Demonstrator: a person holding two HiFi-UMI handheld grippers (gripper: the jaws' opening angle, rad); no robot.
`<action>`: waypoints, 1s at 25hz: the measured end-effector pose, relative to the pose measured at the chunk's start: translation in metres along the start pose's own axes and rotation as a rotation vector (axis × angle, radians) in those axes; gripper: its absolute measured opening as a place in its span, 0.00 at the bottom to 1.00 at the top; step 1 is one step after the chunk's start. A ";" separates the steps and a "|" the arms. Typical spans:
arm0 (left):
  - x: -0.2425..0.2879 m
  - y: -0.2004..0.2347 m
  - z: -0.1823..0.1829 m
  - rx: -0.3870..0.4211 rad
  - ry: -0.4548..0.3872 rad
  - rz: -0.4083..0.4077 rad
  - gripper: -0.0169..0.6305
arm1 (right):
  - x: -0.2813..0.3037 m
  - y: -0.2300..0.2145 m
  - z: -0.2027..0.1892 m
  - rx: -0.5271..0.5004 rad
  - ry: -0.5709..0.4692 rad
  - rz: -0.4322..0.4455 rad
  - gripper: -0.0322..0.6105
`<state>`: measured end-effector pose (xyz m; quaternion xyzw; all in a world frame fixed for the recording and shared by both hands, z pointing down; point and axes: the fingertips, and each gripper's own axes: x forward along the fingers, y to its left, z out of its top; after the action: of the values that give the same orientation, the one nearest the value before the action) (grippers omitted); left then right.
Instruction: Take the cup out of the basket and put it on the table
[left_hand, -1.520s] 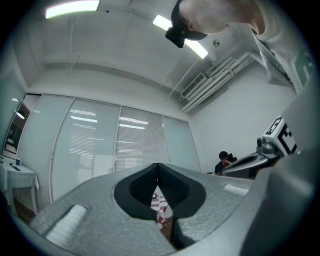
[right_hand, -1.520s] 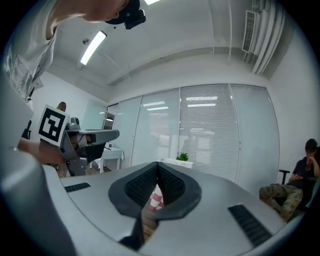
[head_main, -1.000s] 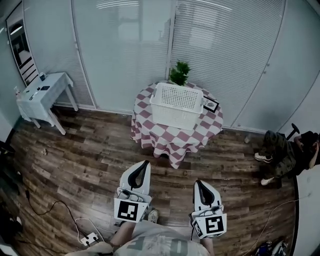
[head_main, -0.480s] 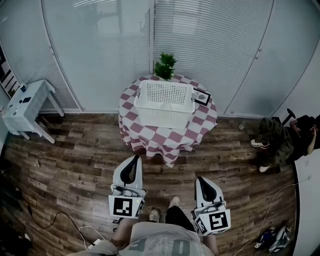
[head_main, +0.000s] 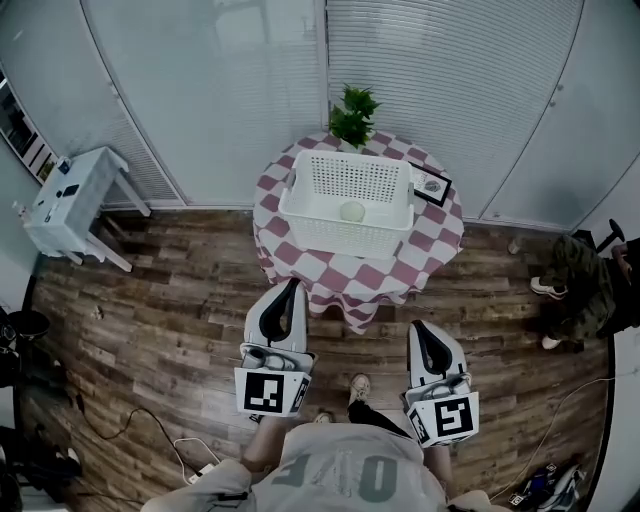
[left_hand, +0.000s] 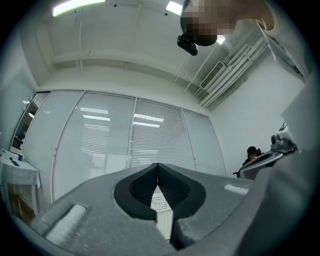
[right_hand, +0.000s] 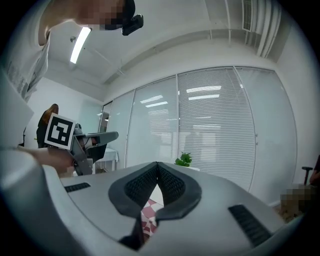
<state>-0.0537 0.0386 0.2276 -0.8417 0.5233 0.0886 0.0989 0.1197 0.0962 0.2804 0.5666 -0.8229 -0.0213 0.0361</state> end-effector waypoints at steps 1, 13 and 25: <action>0.006 -0.001 -0.004 0.000 0.009 0.001 0.03 | 0.006 -0.004 0.000 0.004 -0.001 0.010 0.06; 0.061 -0.012 0.000 0.079 0.011 0.063 0.03 | 0.051 -0.049 -0.009 0.057 -0.022 0.116 0.06; 0.100 -0.039 -0.010 0.109 0.010 0.065 0.03 | 0.056 -0.083 -0.031 0.099 -0.004 0.173 0.06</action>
<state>0.0252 -0.0331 0.2146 -0.8181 0.5548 0.0589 0.1392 0.1800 0.0140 0.3067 0.4944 -0.8690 0.0215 0.0084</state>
